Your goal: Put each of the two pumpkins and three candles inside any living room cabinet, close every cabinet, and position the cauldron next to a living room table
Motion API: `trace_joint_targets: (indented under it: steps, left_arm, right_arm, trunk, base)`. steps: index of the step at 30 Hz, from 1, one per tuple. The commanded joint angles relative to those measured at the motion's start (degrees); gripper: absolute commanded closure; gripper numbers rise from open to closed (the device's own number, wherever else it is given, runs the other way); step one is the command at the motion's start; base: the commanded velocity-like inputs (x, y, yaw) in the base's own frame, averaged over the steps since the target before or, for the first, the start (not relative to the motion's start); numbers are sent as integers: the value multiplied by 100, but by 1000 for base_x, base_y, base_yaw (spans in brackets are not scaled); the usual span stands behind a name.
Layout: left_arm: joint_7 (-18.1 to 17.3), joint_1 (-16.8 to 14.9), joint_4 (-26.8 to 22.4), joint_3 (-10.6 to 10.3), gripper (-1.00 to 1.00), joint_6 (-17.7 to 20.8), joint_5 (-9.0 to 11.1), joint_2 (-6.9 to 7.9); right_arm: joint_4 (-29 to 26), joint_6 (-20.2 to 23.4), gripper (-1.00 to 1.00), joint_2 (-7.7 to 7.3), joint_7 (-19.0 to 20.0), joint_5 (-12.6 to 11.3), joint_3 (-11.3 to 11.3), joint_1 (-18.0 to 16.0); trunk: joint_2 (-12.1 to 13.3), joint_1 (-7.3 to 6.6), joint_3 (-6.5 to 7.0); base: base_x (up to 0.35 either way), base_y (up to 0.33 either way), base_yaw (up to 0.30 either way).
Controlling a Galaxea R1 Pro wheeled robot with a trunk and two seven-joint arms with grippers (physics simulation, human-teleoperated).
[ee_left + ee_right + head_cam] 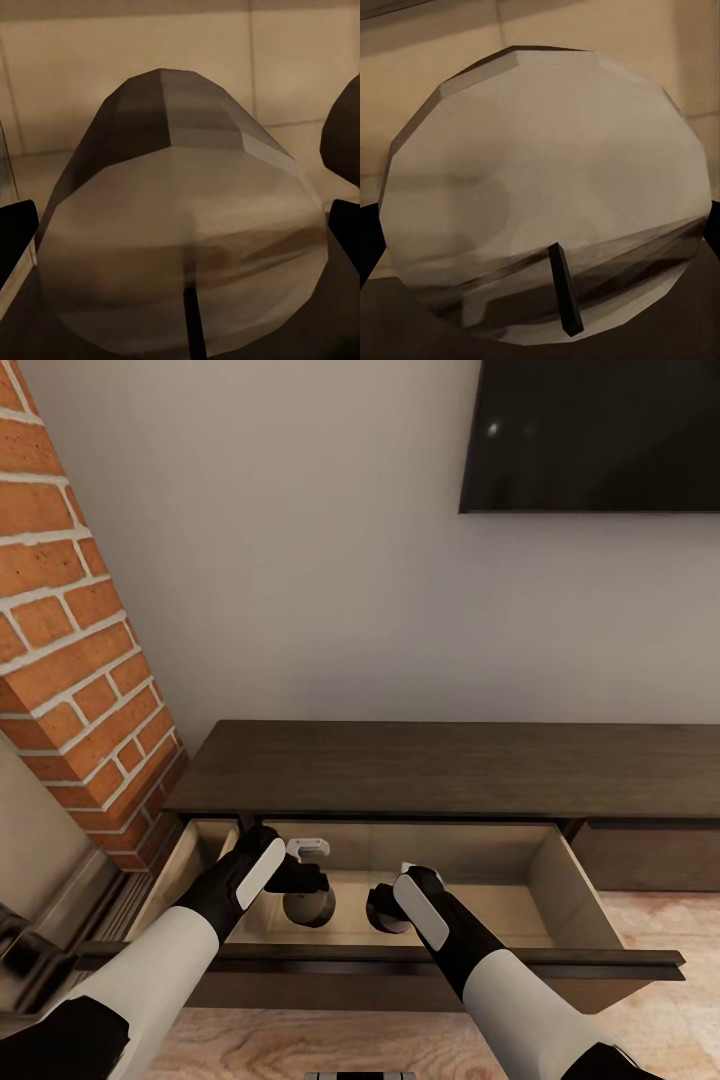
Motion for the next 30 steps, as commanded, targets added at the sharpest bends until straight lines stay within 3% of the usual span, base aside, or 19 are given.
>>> trace_joint_targets:
  steps: [1,16,17,30]
  left_arm:
    - [66,-4,-6,-17,100,13,55,1]
    - [59,-4,-6,-17,100,5,53,0]
    - [59,-4,-6,-17,-100,5,55,1]
    - [59,-4,-6,-17,-100,5,53,5]
  right_arm:
    - [-6,5,-100,0,-52,-47,10,-4]
    - [-6,5,-100,0,-52,-48,10,-4]
    - [-6,5,-100,0,-52,-48,10,-4]
    - [-6,5,-100,0,-52,-48,10,-4]
  trunk:
    - [-2,-1,-5]
    - [-2,-1,-5]
    - [-2,-1,-5]
    - [-2,-1,-5]
  base:
    - [0,0,0]
    - [0,0,0]
    - [0,0,0]
    - [0,0,0]
